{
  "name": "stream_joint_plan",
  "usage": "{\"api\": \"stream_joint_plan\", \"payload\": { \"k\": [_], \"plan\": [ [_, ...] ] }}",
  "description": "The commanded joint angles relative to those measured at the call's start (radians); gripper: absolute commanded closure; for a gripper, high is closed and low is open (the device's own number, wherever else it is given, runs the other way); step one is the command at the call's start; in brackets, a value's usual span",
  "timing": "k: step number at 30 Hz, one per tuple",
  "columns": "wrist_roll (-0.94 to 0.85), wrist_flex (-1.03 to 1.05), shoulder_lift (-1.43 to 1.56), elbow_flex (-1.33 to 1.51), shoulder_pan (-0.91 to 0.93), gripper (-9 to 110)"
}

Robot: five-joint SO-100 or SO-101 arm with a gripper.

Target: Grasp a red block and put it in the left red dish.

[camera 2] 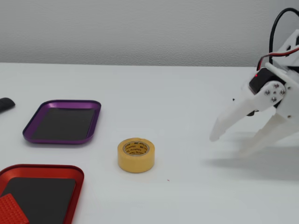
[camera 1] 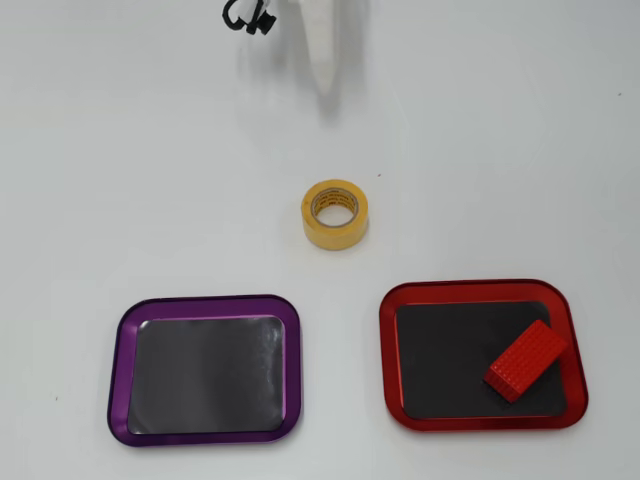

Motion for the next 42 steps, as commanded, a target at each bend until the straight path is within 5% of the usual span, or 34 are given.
{"api": "stream_joint_plan", "payload": {
  "k": [1, 9, 14, 42],
  "plan": [
    [0.011, 0.005, 0.086, 0.052, 0.005, 85],
    [0.009, 0.015, 0.086, 0.058, 0.005, 87],
    [0.005, 0.018, 0.086, 0.058, 0.005, 102],
    [0.000, 0.006, 0.086, 0.058, 0.002, 102]
  ]
}}
